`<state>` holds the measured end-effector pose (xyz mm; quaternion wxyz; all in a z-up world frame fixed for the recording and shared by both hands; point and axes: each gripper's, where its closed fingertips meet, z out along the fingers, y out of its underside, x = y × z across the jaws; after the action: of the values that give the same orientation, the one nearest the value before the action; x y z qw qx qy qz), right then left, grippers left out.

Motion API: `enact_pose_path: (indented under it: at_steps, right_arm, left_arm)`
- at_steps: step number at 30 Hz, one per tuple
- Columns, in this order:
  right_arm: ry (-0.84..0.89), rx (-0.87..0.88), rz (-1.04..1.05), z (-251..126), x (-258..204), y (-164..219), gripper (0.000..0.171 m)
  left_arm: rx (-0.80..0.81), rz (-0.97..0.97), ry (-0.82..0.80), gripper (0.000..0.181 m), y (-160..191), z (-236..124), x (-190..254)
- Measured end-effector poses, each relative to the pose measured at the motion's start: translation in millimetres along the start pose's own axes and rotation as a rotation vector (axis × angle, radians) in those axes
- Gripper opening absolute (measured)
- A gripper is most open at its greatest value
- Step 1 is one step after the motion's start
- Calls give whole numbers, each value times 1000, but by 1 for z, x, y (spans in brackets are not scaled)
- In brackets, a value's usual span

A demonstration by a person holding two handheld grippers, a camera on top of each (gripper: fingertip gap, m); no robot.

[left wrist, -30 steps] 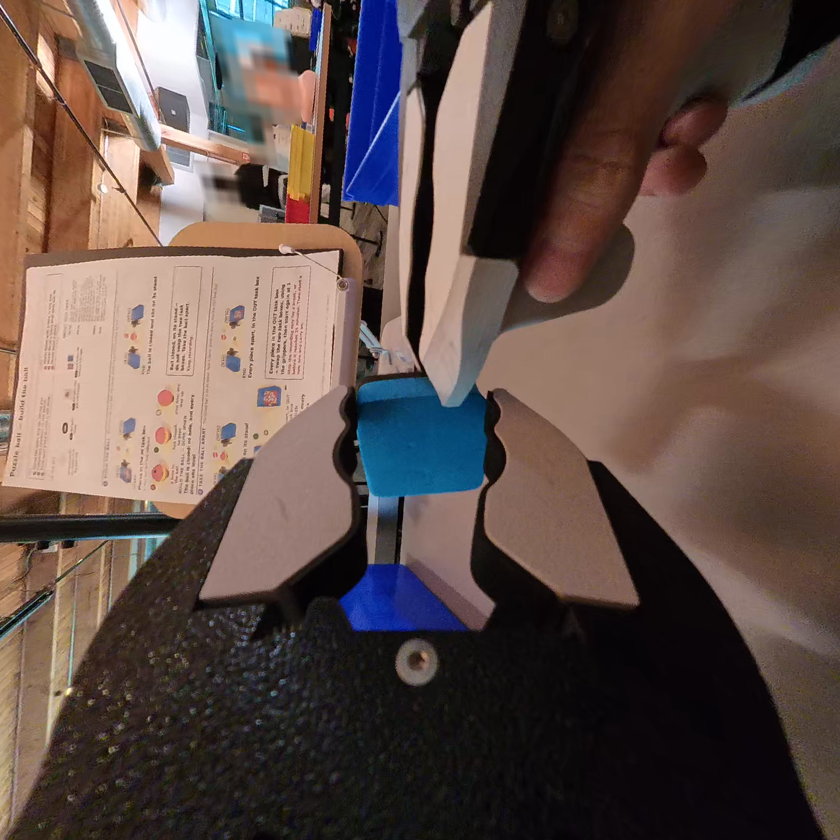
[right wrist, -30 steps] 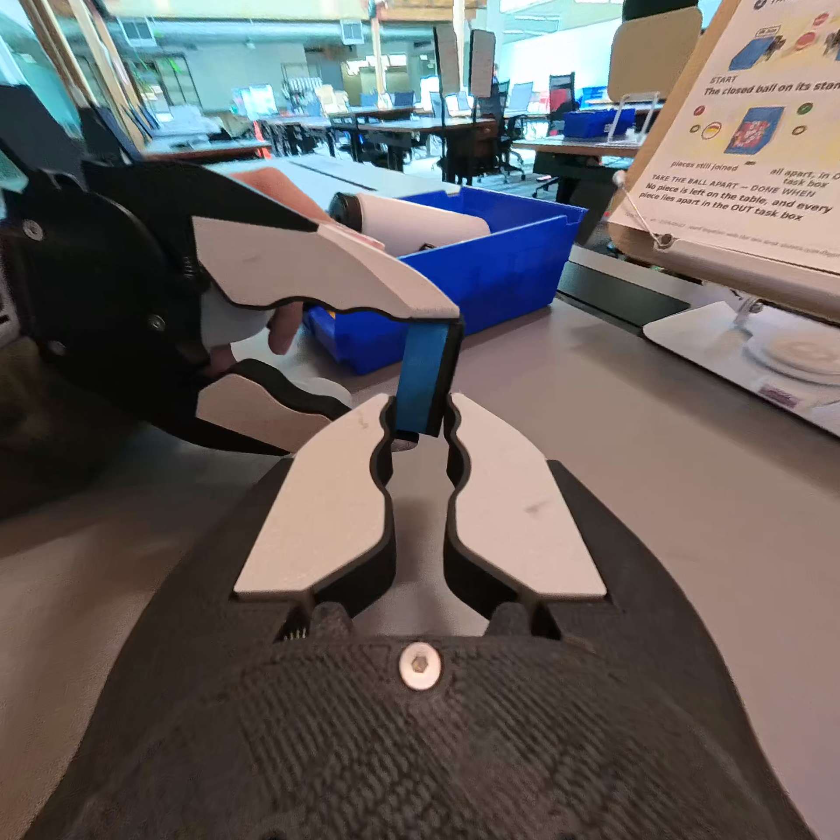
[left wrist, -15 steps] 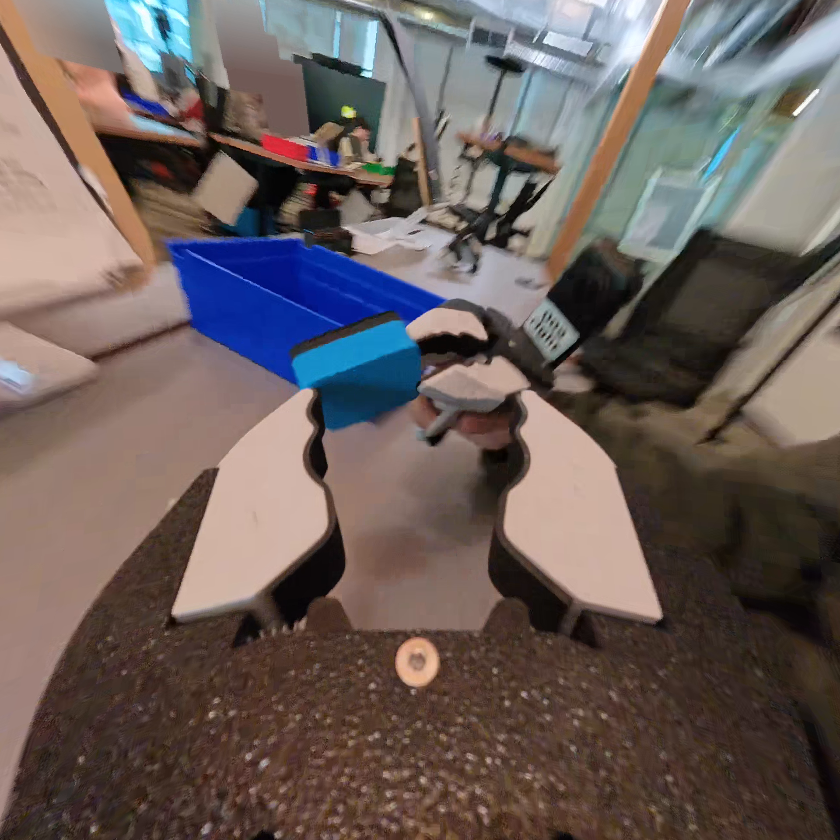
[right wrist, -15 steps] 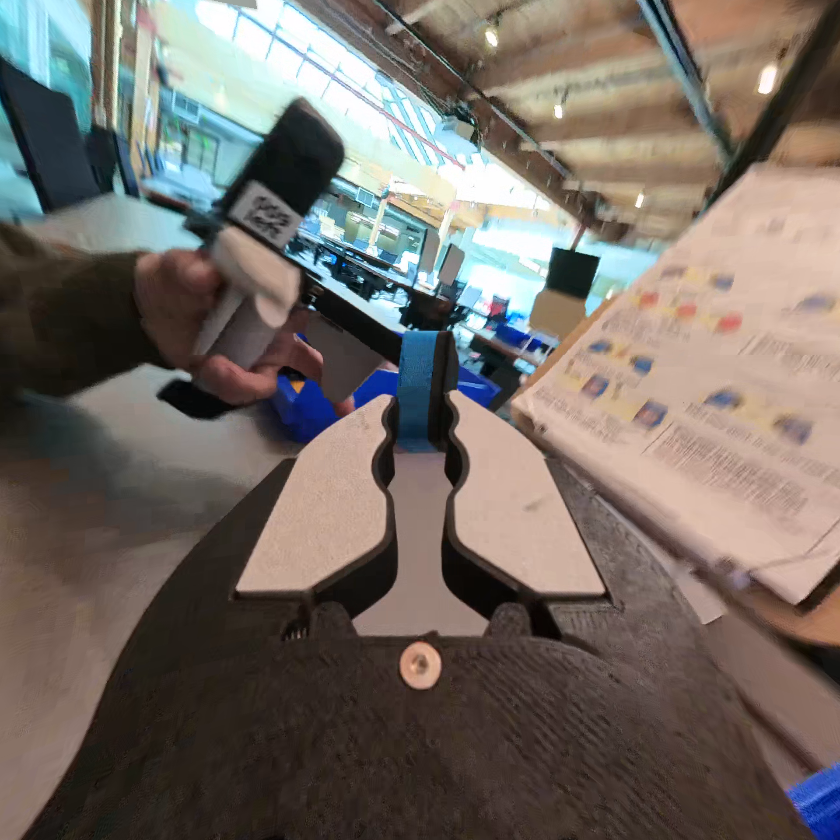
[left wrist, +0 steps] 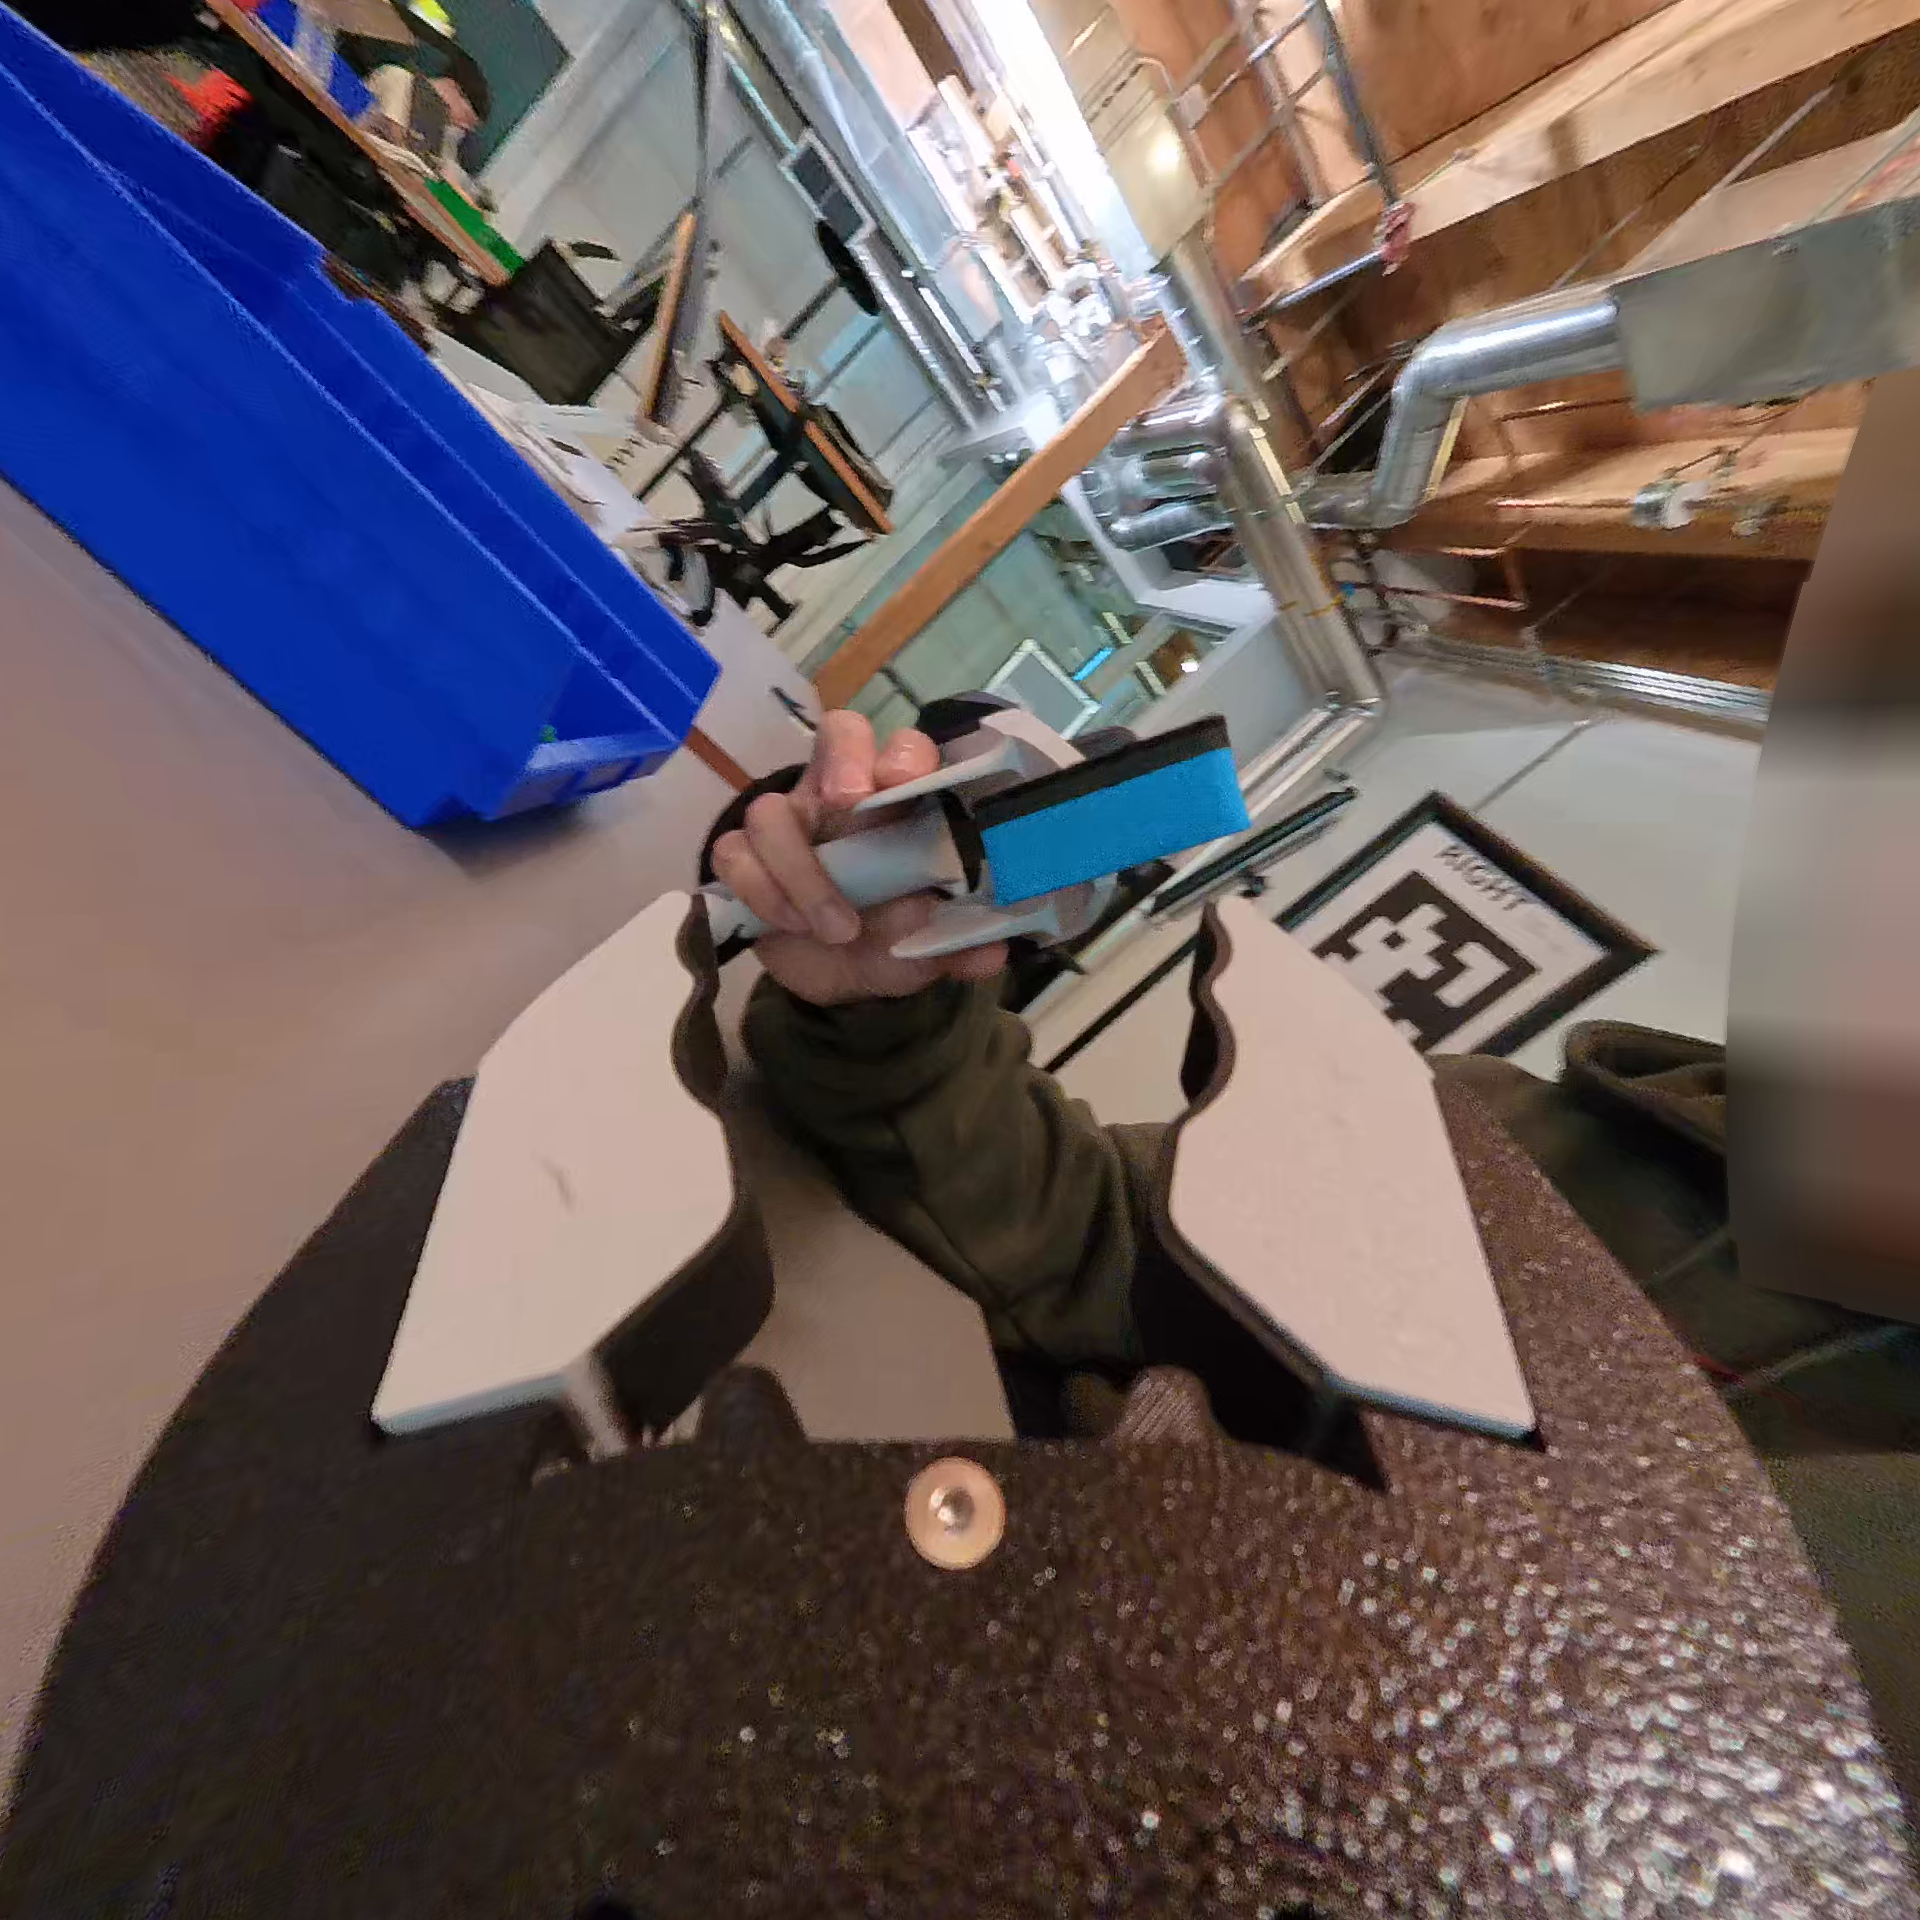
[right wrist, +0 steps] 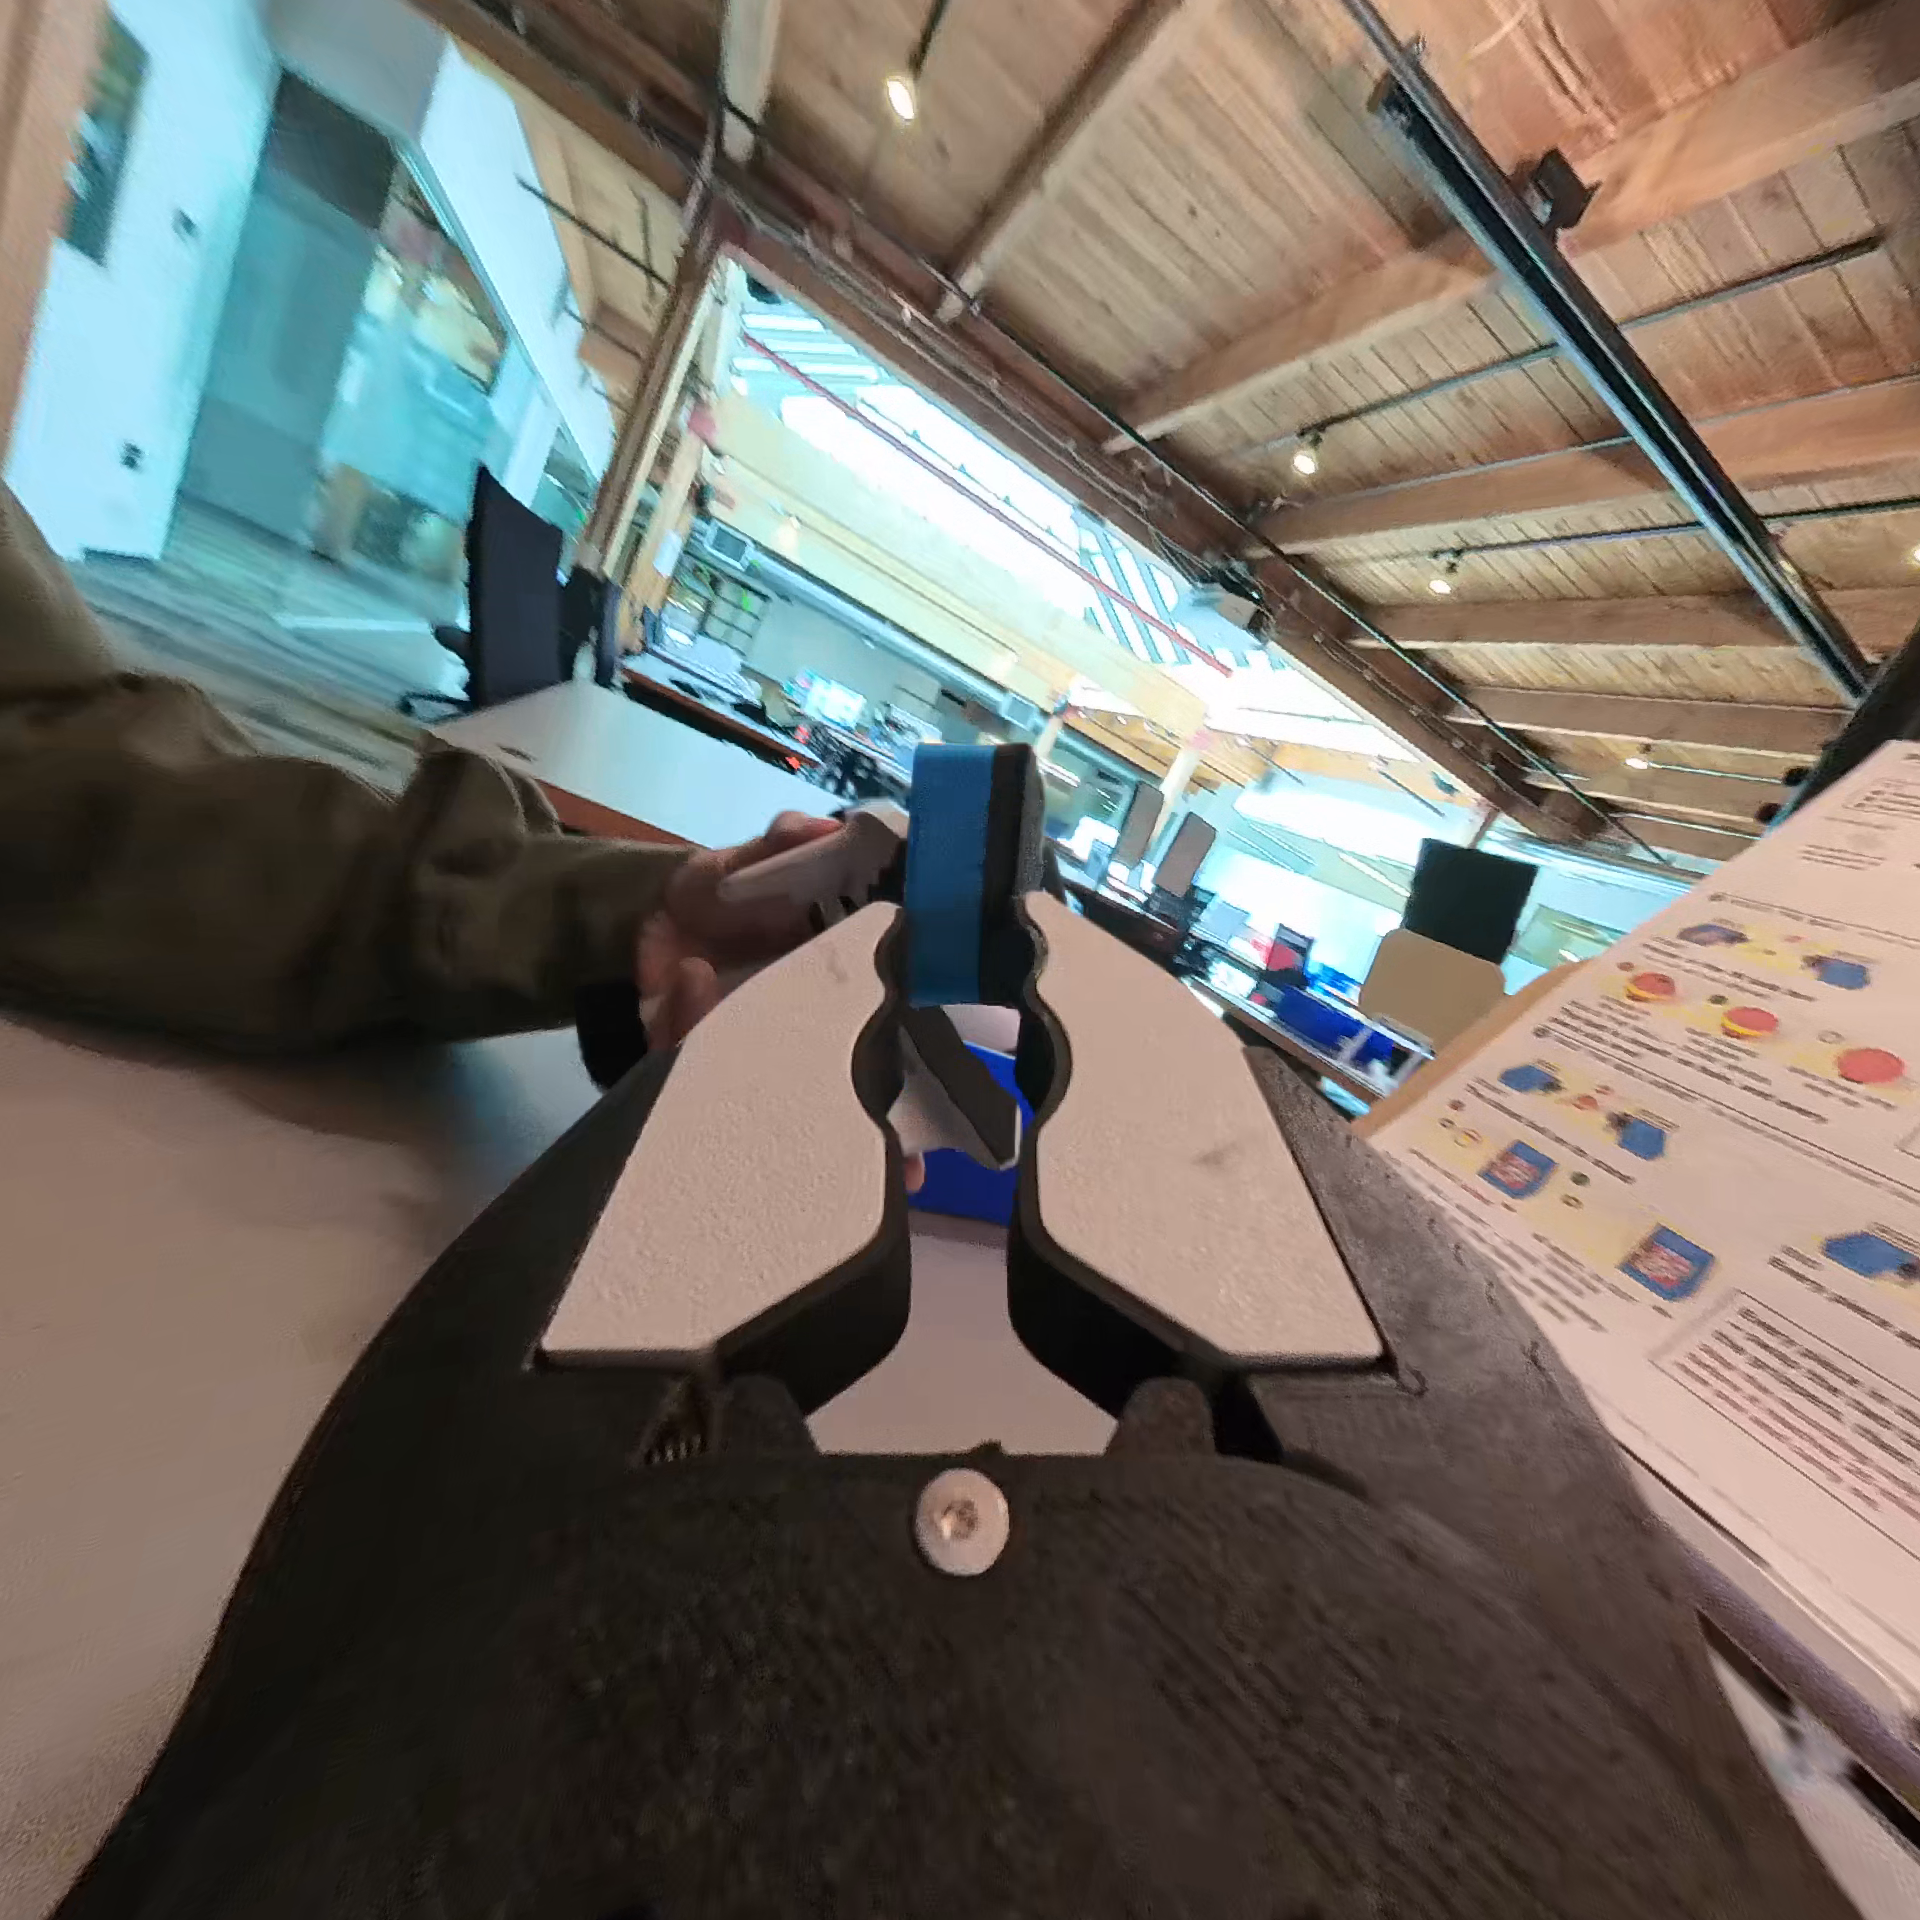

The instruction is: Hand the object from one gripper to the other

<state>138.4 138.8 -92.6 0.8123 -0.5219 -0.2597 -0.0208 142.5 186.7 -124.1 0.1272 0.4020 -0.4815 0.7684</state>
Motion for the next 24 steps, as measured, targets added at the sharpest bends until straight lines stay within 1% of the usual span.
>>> enact_pose_path:
  at_steps: [3, 10, 13, 15, 19, 22, 24]
  right_arm:
    - [-79, 52, 76, -3, -8, -6, 17]
    - [-111, 140, 130, -8, -9, -19, 17]
    - [-127, 238, 195, -12, -8, -32, 17]
    - [-139, 264, 203, -14, -9, -37, 17]
    - [-161, 166, 136, -8, -17, -25, 17]
    - [-203, 71, 100, -4, -26, -10, 18]
    - [-219, -5, 63, -2, -31, 2, 17]
  left_arm:
    - [-9, -46, 82, 87, 4, 5, 9]
    - [-103, -30, 138, 91, 21, 14, 21]
    - [-128, -22, 133, 96, 26, 18, 22]
    - [-152, -25, 103, 99, 31, 21, 18]
    - [-195, -35, 97, 103, 40, 25, 17]
    - [-210, -70, 200, 102, 42, 26, 34]
    - [-234, -76, 238, 97, 45, 26, 43]
